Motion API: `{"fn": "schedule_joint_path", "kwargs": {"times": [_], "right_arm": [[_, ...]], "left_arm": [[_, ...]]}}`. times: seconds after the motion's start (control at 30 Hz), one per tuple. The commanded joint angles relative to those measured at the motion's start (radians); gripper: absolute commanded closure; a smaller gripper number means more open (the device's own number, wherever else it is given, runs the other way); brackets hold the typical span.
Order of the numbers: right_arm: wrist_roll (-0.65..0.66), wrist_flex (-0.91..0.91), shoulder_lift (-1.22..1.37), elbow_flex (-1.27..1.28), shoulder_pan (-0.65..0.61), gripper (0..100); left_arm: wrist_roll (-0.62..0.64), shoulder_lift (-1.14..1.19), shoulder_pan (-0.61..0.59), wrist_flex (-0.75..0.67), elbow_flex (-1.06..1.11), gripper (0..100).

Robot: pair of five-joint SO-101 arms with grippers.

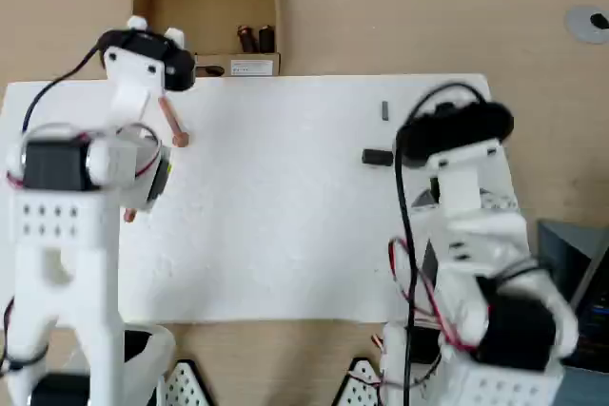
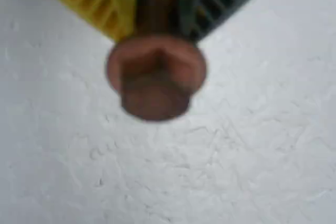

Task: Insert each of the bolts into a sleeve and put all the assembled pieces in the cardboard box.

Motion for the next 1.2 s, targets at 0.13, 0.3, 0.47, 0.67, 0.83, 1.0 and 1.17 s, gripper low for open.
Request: {"fn": "schedule_joint_path", "kwargs": {"times": [0.13,0.3,0.47,0.67,0.83,1.0,1.17], "right_arm": [[0.000,-0.204,-0.269,0.314,-0.010,98.9],[-0.017,-0.324,-0.358,0.453,-0.012,98.9],[-0.126,-0.376,-0.412,0.535,-0.105,98.9],[-0.242,-0.445,-0.456,0.598,-0.321,98.9],[-0.285,-0.482,-0.476,0.642,-0.467,98.9],[-0.333,-0.482,-0.498,0.668,-0.593,98.9],[-0.361,-0.482,-0.529,0.671,-0.671,98.9]], "left_arm": [[0.114,-0.317,0.005,-0.232,0.333,100],[0.250,-0.519,0.009,-0.427,0.552,100],[0.431,-0.680,0.011,-0.594,0.707,100],[0.598,-0.843,0.014,-0.712,0.813,100],[0.644,-0.958,0.103,-0.733,0.862,100],[0.683,-1.059,0.269,-0.752,0.864,100],[0.793,-1.129,0.321,-0.821,0.862,100]]}}
